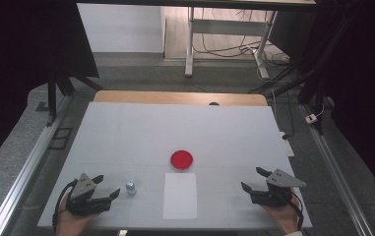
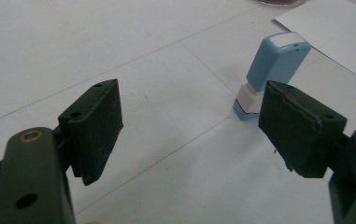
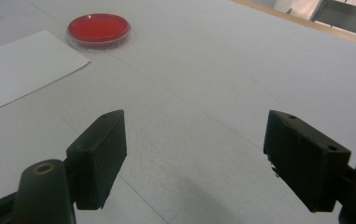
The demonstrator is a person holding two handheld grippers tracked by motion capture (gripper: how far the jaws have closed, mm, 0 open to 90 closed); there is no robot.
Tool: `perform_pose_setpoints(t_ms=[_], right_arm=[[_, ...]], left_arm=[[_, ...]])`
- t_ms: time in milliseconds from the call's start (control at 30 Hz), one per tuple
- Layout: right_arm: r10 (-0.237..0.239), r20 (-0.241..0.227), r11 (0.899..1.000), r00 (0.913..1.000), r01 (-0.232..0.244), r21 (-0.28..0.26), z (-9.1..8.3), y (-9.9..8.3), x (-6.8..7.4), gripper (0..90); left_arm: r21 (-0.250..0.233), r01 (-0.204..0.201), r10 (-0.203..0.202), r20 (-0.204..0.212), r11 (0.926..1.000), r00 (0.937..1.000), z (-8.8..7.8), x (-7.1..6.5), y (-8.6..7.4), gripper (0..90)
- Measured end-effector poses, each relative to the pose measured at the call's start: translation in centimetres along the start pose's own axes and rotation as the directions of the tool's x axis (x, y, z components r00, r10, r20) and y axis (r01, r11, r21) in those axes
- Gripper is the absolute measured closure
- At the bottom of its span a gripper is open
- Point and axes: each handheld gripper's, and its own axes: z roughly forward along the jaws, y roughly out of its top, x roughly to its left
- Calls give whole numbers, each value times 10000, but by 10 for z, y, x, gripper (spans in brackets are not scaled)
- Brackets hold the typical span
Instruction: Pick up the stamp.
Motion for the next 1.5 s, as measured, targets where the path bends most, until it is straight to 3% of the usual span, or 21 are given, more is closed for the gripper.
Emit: perform_pose_setpoints(t_ms=[333, 567, 867, 1000, 1033, 1067, 1100, 1133, 1167, 1200, 1233, 1267, 1300, 1400, 1500], right_arm=[[-36, 86, 10000, 10000, 36, 46, -2, 0, 2, 213], [38, 24, 10000, 10000, -38, 25, -2, 0, 1, 216], [99, -143, 10000, 9998, -99, 0, 0, 0, 1, 219], [150, -144, 9999, 9998, -150, -8, 0, 0, 1, 220], [163, -158, 9999, 9997, -163, -12, 0, 0, 1, 220], [163, -158, 9999, 9997, -163, -12, 0, 0, 1, 220], [163, -162, 9999, 9997, -163, 5, 0, 0, 1, 220], [142, -137, 9999, 9998, -142, 34, 0, 0, 2, 220], [137, -165, 9999, 9998, -137, 30, 0, 0, 2, 220], [138, -159, 9999, 9998, -137, 61, 0, 0, 2, 220], [144, -184, 9999, 9997, -143, 53, 1, 0, 2, 220], [144, -184, 9999, 9997, -143, 53, 1, 0, 2, 220], [153, -187, 9999, 9997, -152, 70, 1, -1, 2, 221], [172, -173, 9998, 9997, -171, 101, 1, -1, 2, 221], [186, -200, 9998, 9996, -184, 103, 1, -1, 2, 221]], left_arm=[[-56, -72, 73, 110, 10000, 9999, -1, 1, 1, 254], [-97, -320, 324, 467, 9994, 9984, -6, 6, 8, 272], [160, -1144, 1122, 996, 9933, 9887, -8, 7, 23, 295], [315, -1515, 1458, 1387, 9880, 9795, -6, 8, 30, 302], [382, -1679, 1596, 1642, 9851, 9734, -4, 10, 36, 304], [382, -1679, 1596, 1642, 9851, 9734, -4, 10, 36, 306], [424, -1781, 1677, 1811, 9831, 9691, -3, 10, 39, 307], [521, -2037, 1881, 2155, 9777, 9582, -1, 11, 45, 310], [521, -2037, 1881, 2155, 9777, 9582, -1, 11, 45, 311], [635, -2242, 2027, 2447, 9725, 9482, 2, 11, 49, 313], [695, -2324, 2074, 2590, 9701, 9433, 4, 10, 51, 316], [695, -2324, 2074, 2590, 9701, 9433, 4, 10, 51, 316], [825, -2500, 2204, 2662, 9647, 9384, 6, 10, 54, 318], [887, -2623, 2294, 2755, 9609, 9335, 8, 9, 56, 329], [943, -2814, 2428, 2967, 9549, 9236, 11, 9, 59, 340]])
